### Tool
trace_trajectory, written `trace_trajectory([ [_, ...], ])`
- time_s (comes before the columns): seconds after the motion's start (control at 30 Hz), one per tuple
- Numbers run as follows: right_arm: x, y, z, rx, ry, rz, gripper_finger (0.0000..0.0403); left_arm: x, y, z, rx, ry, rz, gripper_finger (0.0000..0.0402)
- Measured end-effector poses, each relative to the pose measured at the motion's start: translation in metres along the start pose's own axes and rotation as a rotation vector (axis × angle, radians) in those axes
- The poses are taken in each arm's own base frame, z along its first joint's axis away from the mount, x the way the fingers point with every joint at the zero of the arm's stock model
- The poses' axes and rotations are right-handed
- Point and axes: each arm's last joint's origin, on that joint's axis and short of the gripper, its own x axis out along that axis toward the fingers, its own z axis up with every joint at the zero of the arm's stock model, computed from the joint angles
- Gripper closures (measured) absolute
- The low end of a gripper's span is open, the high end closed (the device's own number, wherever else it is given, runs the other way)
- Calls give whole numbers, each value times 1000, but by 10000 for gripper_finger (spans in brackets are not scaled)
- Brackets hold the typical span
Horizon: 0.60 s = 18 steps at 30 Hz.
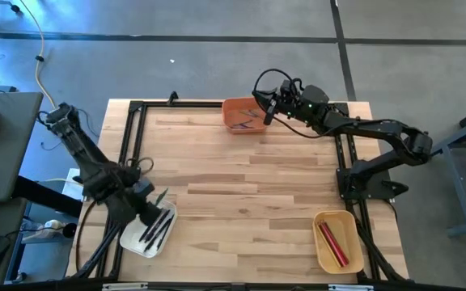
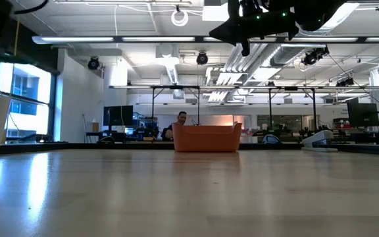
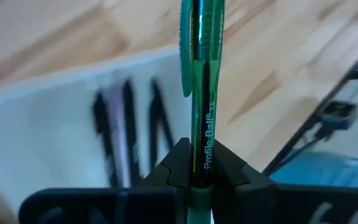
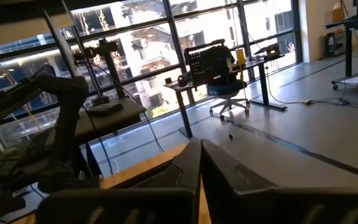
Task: Sort crayons/erasers/pens/pencils in bins
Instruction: Put the green pen into the white bin
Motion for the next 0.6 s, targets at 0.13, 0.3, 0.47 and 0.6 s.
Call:
trace_trajectory([
  [0.13, 0, 0, 0, 1, 2, 1, 400, 4, 6, -20, -43, 8, 67, 389],
  [0.3, 0, 0, -1, 23, 6, -11, 402, 17, 10, -42, -66, 4, 146, 389],
  [0.47, 0, -1, -1, 24, 8, -18, 402, 35, 10, -66, -55, 8, 184, 389],
  [0.6, 0, -1, -2, 25, 9, -30, 402, 50, 9, -78, -35, 9, 203, 389],
])
